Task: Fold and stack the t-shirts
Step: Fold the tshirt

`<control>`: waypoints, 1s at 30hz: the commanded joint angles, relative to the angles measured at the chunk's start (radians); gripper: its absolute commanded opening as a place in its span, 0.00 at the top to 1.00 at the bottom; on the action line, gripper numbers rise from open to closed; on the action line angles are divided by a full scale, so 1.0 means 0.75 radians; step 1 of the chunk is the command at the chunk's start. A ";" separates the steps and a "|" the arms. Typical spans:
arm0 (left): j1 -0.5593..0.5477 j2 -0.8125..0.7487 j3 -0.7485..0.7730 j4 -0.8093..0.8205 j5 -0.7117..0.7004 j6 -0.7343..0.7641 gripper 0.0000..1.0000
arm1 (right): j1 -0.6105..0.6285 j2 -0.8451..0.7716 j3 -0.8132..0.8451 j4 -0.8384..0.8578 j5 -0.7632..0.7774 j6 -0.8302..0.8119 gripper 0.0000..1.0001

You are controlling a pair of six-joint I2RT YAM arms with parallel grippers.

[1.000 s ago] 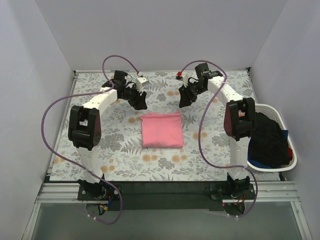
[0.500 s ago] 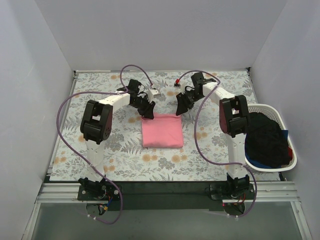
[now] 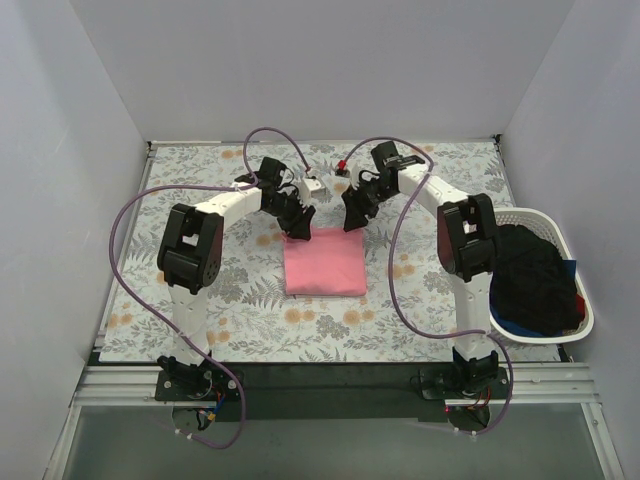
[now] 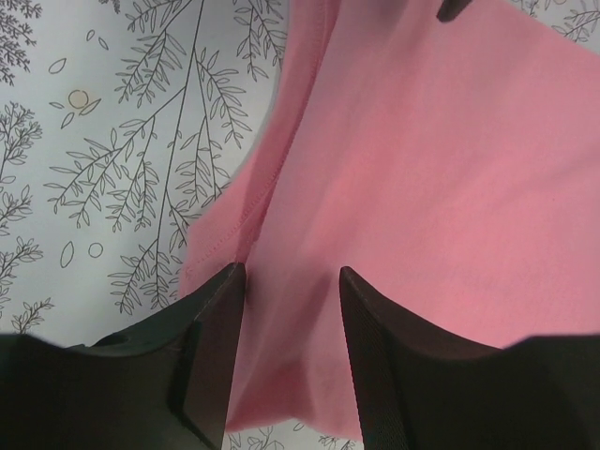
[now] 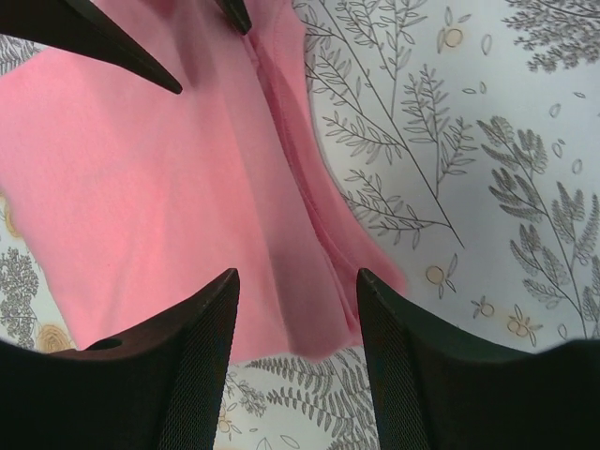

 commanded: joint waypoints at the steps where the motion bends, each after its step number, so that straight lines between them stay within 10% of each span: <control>1: 0.002 -0.090 -0.016 -0.013 -0.047 0.017 0.56 | 0.041 -0.023 0.030 0.001 0.033 -0.056 0.40; 8: 0.038 -0.120 -0.049 -0.036 -0.113 0.054 0.56 | 0.072 0.016 0.002 0.018 0.198 -0.122 0.43; 15: 0.086 -0.139 -0.069 -0.087 -0.123 0.107 0.67 | 0.072 0.022 -0.064 0.081 0.254 -0.169 0.93; 22: 0.096 -0.180 -0.053 -0.123 -0.057 0.140 0.99 | 0.074 0.020 -0.107 0.122 0.250 -0.177 0.99; 30: 0.092 -0.217 0.033 -0.018 0.041 0.068 1.00 | 0.076 0.006 -0.158 0.147 0.246 -0.204 0.99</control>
